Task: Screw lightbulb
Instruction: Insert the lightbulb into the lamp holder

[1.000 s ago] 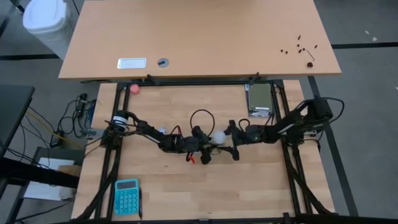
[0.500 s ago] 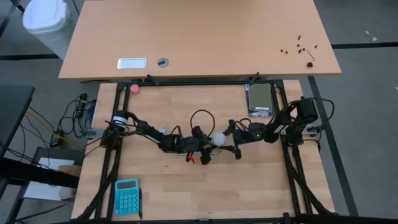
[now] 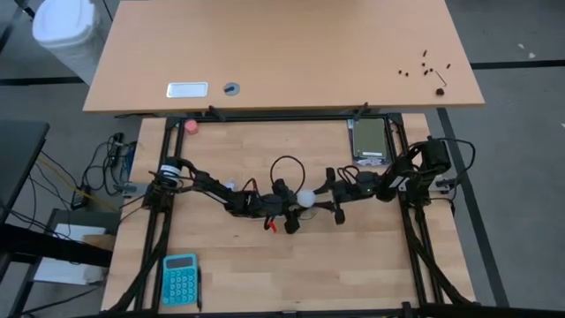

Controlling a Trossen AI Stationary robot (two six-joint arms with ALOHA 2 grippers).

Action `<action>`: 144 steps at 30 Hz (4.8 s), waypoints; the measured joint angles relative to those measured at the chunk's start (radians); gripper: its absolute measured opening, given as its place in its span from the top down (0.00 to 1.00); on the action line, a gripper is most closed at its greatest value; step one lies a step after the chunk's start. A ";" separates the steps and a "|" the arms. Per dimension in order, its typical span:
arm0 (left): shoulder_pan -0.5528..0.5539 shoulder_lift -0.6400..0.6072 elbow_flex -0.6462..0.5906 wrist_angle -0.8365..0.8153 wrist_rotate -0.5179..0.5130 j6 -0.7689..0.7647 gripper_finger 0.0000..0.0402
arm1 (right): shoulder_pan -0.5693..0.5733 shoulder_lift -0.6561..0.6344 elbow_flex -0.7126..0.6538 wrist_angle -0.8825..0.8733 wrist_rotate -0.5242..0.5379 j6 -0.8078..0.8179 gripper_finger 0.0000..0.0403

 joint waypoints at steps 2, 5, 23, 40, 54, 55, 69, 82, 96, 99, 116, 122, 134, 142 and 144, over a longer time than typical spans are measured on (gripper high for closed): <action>0.000 0.000 0.000 0.000 0.000 -0.001 0.51 | 0.000 0.000 0.014 -0.001 0.002 0.011 0.56; 0.000 0.000 0.000 0.000 0.000 -0.001 0.51 | 0.000 -0.001 0.036 -0.051 0.012 0.014 0.56; -0.002 0.000 0.000 -0.007 0.001 0.000 0.51 | -0.001 -0.001 -0.018 -0.065 0.052 0.085 0.49; -0.002 0.000 0.000 -0.009 0.000 0.001 0.51 | -0.030 -0.001 0.057 -0.140 -0.005 0.134 0.23; -0.002 0.000 0.000 -0.008 0.000 0.003 0.51 | -0.131 0.014 0.094 -0.089 -0.222 0.174 0.23; -0.002 0.000 0.000 -0.008 0.000 0.003 0.51 | -0.134 0.023 0.106 -0.088 -0.245 0.172 0.23; -0.002 0.000 0.000 -0.005 0.054 0.029 0.51 | -0.228 0.088 0.172 -0.062 -0.579 0.123 0.24; -0.002 0.000 0.000 -0.001 0.059 0.025 0.51 | -0.223 0.088 0.171 -0.066 -0.586 0.014 0.28; -0.002 0.000 0.000 -0.003 0.058 0.023 0.51 | -0.180 0.087 0.191 -0.076 -0.535 0.040 0.43; -0.002 0.000 0.000 -0.003 0.057 0.022 0.51 | -0.180 0.087 0.191 -0.085 -0.517 0.036 0.43; -0.002 0.000 0.000 -0.008 0.046 0.003 0.51 | -0.183 0.085 0.191 -0.152 -0.489 -0.019 0.43; -0.002 0.000 0.000 -0.007 0.046 0.003 0.51 | -0.183 0.085 0.191 -0.148 -0.489 0.014 0.43; -0.002 0.000 0.000 -0.008 0.046 -0.002 0.51 | -0.159 -0.039 0.191 -0.368 -0.395 -0.004 0.43; 0.000 0.000 0.000 -0.005 0.047 -0.019 0.51 | -0.113 -0.111 0.191 -0.487 -0.308 -0.076 0.43; 0.006 0.000 0.000 -0.002 0.048 -0.031 0.51 | -0.113 -0.112 0.191 -0.486 -0.308 -0.073 0.43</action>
